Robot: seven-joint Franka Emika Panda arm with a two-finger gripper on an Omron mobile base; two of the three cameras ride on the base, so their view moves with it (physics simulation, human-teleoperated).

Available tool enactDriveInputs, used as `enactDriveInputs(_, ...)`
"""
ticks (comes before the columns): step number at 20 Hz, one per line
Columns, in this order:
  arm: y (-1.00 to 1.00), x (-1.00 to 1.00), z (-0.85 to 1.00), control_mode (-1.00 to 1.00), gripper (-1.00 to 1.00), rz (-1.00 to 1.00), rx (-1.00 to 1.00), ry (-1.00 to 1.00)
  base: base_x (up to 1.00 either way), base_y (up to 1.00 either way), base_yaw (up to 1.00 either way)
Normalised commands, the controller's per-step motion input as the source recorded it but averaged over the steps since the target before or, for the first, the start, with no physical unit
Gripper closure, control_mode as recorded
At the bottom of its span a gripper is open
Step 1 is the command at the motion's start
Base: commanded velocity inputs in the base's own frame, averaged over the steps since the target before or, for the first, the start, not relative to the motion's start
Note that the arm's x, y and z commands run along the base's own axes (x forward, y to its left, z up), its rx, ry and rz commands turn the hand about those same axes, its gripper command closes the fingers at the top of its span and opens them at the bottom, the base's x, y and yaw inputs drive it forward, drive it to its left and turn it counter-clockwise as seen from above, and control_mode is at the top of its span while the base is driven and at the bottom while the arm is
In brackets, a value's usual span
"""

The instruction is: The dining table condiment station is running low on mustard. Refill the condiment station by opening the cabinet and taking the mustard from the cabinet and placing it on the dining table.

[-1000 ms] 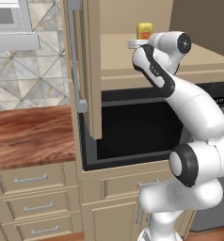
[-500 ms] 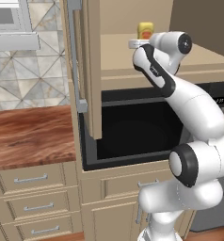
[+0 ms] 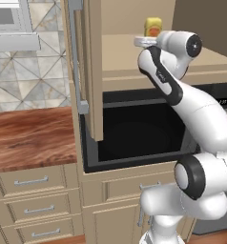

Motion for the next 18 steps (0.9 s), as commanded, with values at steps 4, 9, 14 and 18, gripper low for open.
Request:
enactDriveInputs(4,0.00,-0.68,0.54,-1.00,1.00,0.00,0.01,-0.01,0.00,0.00,0.00)
enactDriveInputs(9,0.00,-0.99,0.27,-1.00,1.00,0.00,0.03,0.00,0.00,0.00,0.00)
enactDriveInputs(14,0.00,-1.00,-0.05,-1.00,1.00,0.00,0.01,0.00,0.00,0.00,0.00)
enactDriveInputs(18,0.00,-1.00,-0.21,-1.00,1.00,0.01,0.00,0.00,0.00,0.00,0.00)
